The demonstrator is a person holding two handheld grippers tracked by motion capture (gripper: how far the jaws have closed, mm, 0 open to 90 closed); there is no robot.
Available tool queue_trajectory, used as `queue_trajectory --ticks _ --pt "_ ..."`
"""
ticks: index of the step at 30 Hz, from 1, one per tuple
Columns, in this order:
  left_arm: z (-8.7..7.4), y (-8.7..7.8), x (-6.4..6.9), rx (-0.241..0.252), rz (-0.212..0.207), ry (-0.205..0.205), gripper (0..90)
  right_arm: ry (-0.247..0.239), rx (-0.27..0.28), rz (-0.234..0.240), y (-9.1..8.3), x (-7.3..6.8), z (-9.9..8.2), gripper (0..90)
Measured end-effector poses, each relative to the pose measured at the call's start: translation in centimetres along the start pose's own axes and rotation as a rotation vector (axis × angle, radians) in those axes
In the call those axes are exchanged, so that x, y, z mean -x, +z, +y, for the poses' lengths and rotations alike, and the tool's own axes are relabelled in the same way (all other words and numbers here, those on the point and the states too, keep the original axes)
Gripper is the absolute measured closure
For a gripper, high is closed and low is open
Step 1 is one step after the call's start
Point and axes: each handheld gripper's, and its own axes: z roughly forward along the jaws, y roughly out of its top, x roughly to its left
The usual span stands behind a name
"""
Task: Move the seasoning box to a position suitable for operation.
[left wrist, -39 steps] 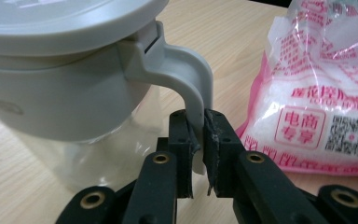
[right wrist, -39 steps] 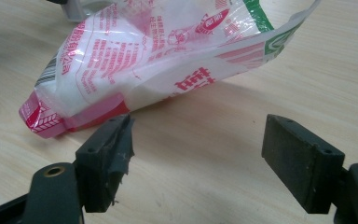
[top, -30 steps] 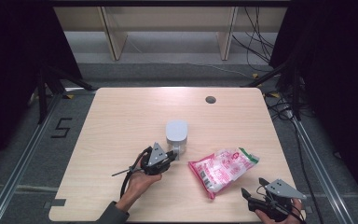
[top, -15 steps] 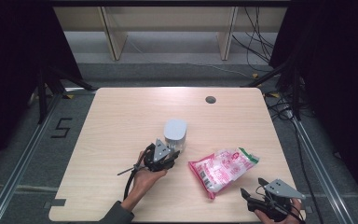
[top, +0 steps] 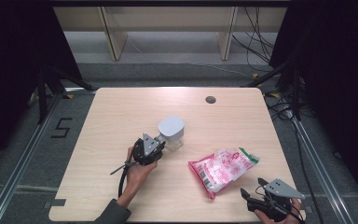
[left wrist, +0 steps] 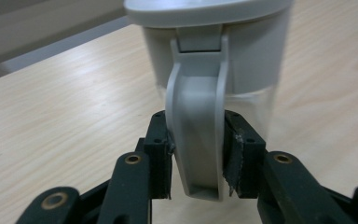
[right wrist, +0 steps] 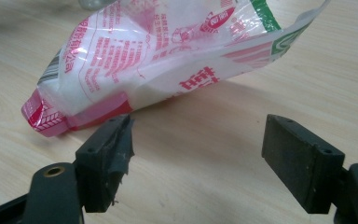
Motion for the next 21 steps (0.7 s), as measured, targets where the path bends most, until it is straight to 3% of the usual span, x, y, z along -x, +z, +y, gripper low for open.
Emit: queue_trajectory --ticks 3,4,6,8,9,12,14,16,18,21 --pt "0.0 0.3 -0.5 0.000 0.021 -0.018 65.8 -0.003 -0.001 -0.001 0.0 0.0 0.0 25.4" --pt "0.0 0.4 -0.7 0.003 0.025 -0.025 66.4 -0.025 0.013 0.005 0.2 0.2 0.0 25.4" --pt "-0.2 0.5 -1.0 0.019 0.005 -0.067 67.5 -0.033 0.012 0.004 0.1 0.3 0.0 25.4" --pt "-0.2 0.3 -1.2 0.018 -0.009 -0.064 68.0 -0.028 0.020 0.007 0.2 0.2 0.0 25.4" --pt "-0.3 0.2 -1.2 0.020 -0.021 -0.083 68.2 -0.030 0.011 0.007 0.1 0.2 0.0 25.4" --pt "-0.4 -0.1 -1.3 0.026 -0.052 -0.061 68.4 -0.032 0.014 0.010 0.1 0.3 0.0 25.4" --pt "-0.3 -0.9 -1.0 0.012 -0.085 -0.003 68.4 -0.031 0.017 0.010 0.2 0.2 0.0 25.4" --pt "-0.3 -1.4 -1.0 -0.003 -0.118 0.017 68.5 -0.031 0.014 0.010 0.2 0.2 0.0 25.4" --pt "-0.4 -1.6 -1.2 0.003 -0.164 -0.024 68.6 -0.035 0.013 0.009 0.1 0.2 0.0 25.3" --pt "-0.6 -1.4 -1.7 -0.003 -0.176 -0.046 68.4 -0.032 0.015 0.010 0.2 0.1 0.0 25.4"
